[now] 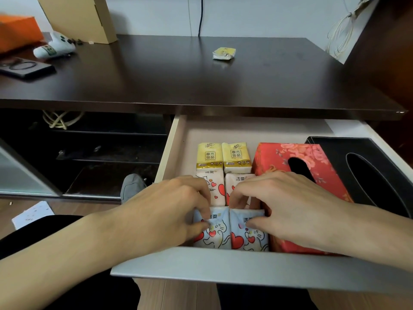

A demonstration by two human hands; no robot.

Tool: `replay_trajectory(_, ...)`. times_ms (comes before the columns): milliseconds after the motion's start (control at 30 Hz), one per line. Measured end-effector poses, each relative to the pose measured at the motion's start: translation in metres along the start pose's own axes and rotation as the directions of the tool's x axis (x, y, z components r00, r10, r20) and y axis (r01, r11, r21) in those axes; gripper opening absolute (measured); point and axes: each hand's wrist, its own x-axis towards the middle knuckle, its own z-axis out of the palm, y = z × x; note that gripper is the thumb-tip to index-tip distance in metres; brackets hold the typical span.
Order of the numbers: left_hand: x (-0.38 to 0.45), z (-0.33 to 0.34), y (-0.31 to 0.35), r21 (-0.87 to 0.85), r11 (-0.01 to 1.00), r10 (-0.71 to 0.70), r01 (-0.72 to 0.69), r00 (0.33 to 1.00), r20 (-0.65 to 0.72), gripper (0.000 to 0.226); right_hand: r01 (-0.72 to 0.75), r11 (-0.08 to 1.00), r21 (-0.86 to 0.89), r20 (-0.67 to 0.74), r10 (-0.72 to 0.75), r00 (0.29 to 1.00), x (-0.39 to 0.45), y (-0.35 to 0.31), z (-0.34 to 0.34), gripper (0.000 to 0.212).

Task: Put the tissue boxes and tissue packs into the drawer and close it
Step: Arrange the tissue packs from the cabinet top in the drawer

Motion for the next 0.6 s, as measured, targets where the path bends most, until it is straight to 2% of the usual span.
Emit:
replay_trajectory(167,0.0,-0.002,0.0,0.002,1.0,0.013,-0.013,1.0,-0.01,0.017,-0.012,1.0,0.007,0.006,0.012,1.0,0.004,0.0,-0.005,0.035)
replay_trajectory(333,0.012,-0.009,-0.007,0.014,1.0,0.006,-0.005,0.995,-0.104,0.026,0.002,0.998,-0.056,-0.178,-0.012,0.984,0.02,0.015,-0.023,0.018)
replay_trajectory(500,0.036,-0.009,-0.013,0.02,1.0,-0.008,0.01,0.997,-0.082,0.035,-0.014,0.938,-0.345,0.041,0.03,0.999,0.056,0.024,-0.027,0.049)
replay_trajectory(600,0.037,-0.002,-0.014,0.052,0.999,0.006,-0.003,0.999,-0.054,0.037,0.021,0.904,-0.428,0.058,0.004,0.998,0.068,0.024,-0.021,0.047)
